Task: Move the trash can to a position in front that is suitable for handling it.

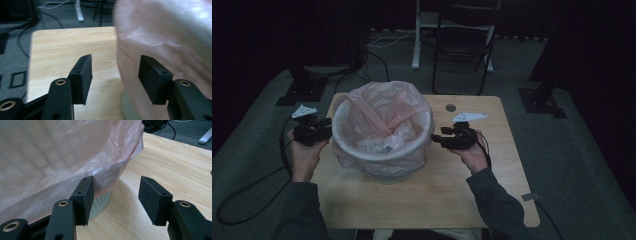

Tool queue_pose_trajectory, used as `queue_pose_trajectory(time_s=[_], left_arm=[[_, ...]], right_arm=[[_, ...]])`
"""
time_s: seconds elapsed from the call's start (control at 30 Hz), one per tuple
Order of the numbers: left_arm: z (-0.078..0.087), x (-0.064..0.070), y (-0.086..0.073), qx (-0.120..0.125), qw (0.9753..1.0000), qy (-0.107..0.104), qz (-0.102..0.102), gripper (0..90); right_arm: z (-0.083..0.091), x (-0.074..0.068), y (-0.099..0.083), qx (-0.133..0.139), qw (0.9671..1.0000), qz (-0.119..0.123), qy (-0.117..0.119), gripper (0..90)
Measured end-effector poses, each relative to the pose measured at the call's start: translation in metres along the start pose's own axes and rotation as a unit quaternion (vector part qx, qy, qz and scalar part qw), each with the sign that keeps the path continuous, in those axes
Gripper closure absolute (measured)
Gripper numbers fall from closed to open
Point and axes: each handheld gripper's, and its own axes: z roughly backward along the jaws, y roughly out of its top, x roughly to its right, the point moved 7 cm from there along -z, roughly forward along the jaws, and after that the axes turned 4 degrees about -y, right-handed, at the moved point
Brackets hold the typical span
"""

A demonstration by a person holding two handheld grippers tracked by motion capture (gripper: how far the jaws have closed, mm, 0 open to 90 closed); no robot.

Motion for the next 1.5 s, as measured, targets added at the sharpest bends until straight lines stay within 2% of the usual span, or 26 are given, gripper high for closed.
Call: queue_pose_trajectory(time_s=[0.27, 0.3, 0.47, 0.5, 0.6, 0.73, 0.77, 0.8, 0.87, 0.9, 1.03, 1.07, 1.1, 1.13, 1.17, 1.2, 1.23, 1.27, 1.3, 1.4, 1.5], left_arm=[[-0.003, 0.012, -0.002, -0.018, 0.9988, -0.031, -0.032, 51.0], [-0.003, 0.018, -0.002, -0.024, 0.9978, -0.038, -0.048, 53.4], [-0.001, 0.022, -0.002, -0.028, 0.9967, -0.049, -0.058, 55.9], [0.0, 0.024, -0.003, -0.033, 0.9953, -0.062, -0.067, 57.1], [0.006, 0.026, -0.004, -0.037, 0.9929, -0.085, -0.075, 57.5], [0.012, 0.029, -0.009, -0.044, 0.9892, -0.11, -0.086, 58.3], [0.012, 0.029, -0.009, -0.044, 0.9892, -0.11, -0.086, 58.5], [0.015, 0.03, -0.011, -0.046, 0.9874, -0.122, -0.09, 59.0], [0.015, 0.03, -0.012, -0.048, 0.9865, -0.127, -0.092, 59.4], [0.018, 0.031, -0.014, -0.052, 0.9838, -0.141, -0.099, 60.2], [0.023, 0.037, -0.018, -0.06, 0.9768, -0.174, -0.109, 61.7], [0.023, 0.037, -0.018, -0.06, 0.9768, -0.174, -0.109, 62.0], [0.026, 0.04, -0.021, -0.066, 0.9715, -0.197, -0.115, 62.2], [0.026, 0.04, -0.021, -0.066, 0.9715, -0.197, -0.115, 62.2], [0.028, 0.042, -0.023, -0.07, 0.968, -0.21, -0.119, 62.2], [0.031, 0.045, -0.025, -0.079, 0.9623, -0.228, -0.125, 62.1], [0.032, 0.046, -0.026, -0.082, 0.9604, -0.234, -0.128, 62.0], [0.032, 0.046, -0.026, -0.082, 0.9604, -0.234, -0.128, 61.4], [0.032, 0.047, -0.026, -0.084, 0.9584, -0.241, -0.129, 60.8], [0.031, 0.046, -0.027, -0.083, 0.9568, -0.247, -0.128, 58.9], [0.031, 0.042, -0.026, -0.081, 0.9611, -0.233, -0.123, 52.0]], right_arm=[[-0.005, -0.011, 0.007, -0.004, 0.9996, 0.026, 0.011, 45.5], [-0.006, -0.013, 0.007, -0.007, 0.9993, 0.035, 0.012, 48.0], [-0.004, -0.013, 0.005, -0.011, 0.9989, 0.04, 0.019, 50.9], [-0.002, -0.014, 0.002, -0.017, 0.9982, 0.054, 0.023, 51.3], [0.0, -0.016, 0.001, -0.021, 0.9976, 0.06, 0.025, 52.5], [0.004, -0.019, -0.001, -0.026, 0.9968, 0.067, 0.035, 53.8], [0.005, -0.02, -0.002, -0.027, 0.9966, 0.068, 0.038, 54.2], [0.006, -0.021, -0.002, -0.029, 0.9963, 0.07, 0.04, 54.4], [0.008, -0.023, -0.004, -0.031, 0.9955, 0.077, 0.045, 54.6], [0.01, -0.025, -0.005, -0.033, 0.9951, 0.08, 0.048, 54.8], [0.018, -0.029, -0.011, -0.035, 0.9939, 0.091, 0.052, 54.7], [0.018, -0.029, -0.011, -0.035, 0.9939, 0.091, 0.052, 54.7], [0.023, -0.03, -0.014, -0.037, 0.9933, 0.095, 0.056, 54.7], [0.024, -0.031, -0.015, -0.037, 0.9931, 0.095, 0.058, 54.6], [0.024, -0.031, -0.015, -0.037, 0.9931, 0.095, 0.058, 54.6], [0.029, -0.031, -0.018, -0.039, 0.9926, 0.097, 0.061, 53.7], [0.03, -0.031, -0.019, -0.04, 0.9925, 0.097, 0.062, 53.3], [0.03, -0.031, -0.019, -0.04, 0.9925, 0.097, 0.062, 53.3], [0.032, -0.03, -0.02, -0.042, 0.9925, 0.097, 0.062, 52.2], [0.034, -0.029, -0.022, -0.042, 0.9927, 0.093, 0.064, 50.7], [0.035, -0.026, -0.022, -0.035, 0.9936, 0.09, 0.058, 46.3]])
